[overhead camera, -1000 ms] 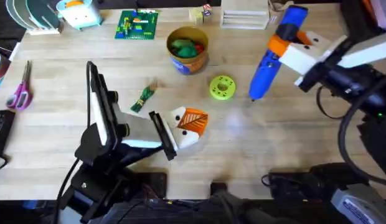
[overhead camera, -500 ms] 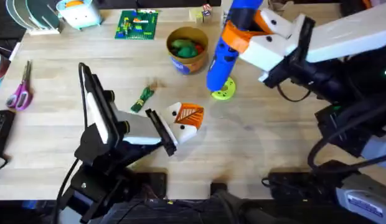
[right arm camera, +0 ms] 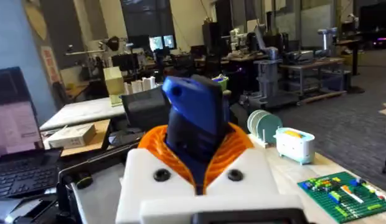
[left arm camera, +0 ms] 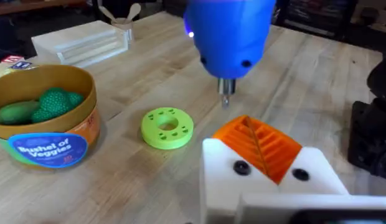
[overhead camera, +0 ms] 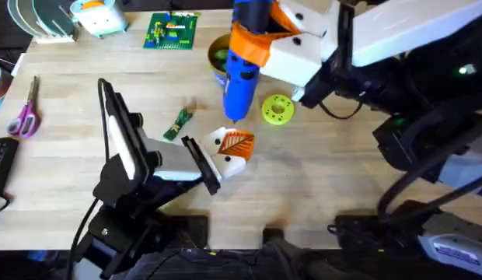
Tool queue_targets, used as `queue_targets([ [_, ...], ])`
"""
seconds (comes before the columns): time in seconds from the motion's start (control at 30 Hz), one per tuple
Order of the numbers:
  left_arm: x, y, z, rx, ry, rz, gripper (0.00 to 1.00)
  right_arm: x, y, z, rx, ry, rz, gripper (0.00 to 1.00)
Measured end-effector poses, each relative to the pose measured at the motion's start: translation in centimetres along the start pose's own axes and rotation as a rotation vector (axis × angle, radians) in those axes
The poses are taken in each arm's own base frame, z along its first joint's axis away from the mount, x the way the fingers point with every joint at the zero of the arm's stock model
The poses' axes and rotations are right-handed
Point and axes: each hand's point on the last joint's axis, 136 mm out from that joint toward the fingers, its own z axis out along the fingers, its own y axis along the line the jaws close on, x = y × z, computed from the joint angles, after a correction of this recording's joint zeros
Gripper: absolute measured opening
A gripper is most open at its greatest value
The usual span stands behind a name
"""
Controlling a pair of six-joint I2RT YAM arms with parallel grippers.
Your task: Pick up the gripper from the table and insert it into the empty holder that is missing its gripper. Then pick up a screw, insert it into the mounting hole, and use the screwdriver to tighten it. Finally, clean up the table by picking up the vegetable and placing it into the bucket.
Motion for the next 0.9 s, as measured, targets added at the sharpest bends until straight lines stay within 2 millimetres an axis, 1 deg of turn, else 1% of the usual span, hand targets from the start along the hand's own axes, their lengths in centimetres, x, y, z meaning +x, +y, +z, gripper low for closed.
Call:
queue_targets([
  [0.13,0.0,0.0,0.0,0.0,0.0,0.0,0.011,0.6,0.3,0.6,-0.016,0.01,0.016,0.023],
  [0.4,0.0,0.0,0.0,-0.001,0.0,0.0,0.011,0.6,0.4,0.9,-0.031,-0.009,0.051,0.023],
  [0.67,0.0,0.0,0.0,-0.001,0.0,0.0,0.011,1.6,2.1,1.9,-0.089,-0.004,0.087,0.023],
  [0.77,0.0,0.0,0.0,0.0,0.0,0.0,0.011,2.1,2.0,2.1,-0.09,0.007,0.101,0.023],
  [0.9,0.0,0.0,0.0,0.0,0.0,0.0,0.011,2.2,2.0,2.1,-0.088,0.01,0.103,0.023],
])
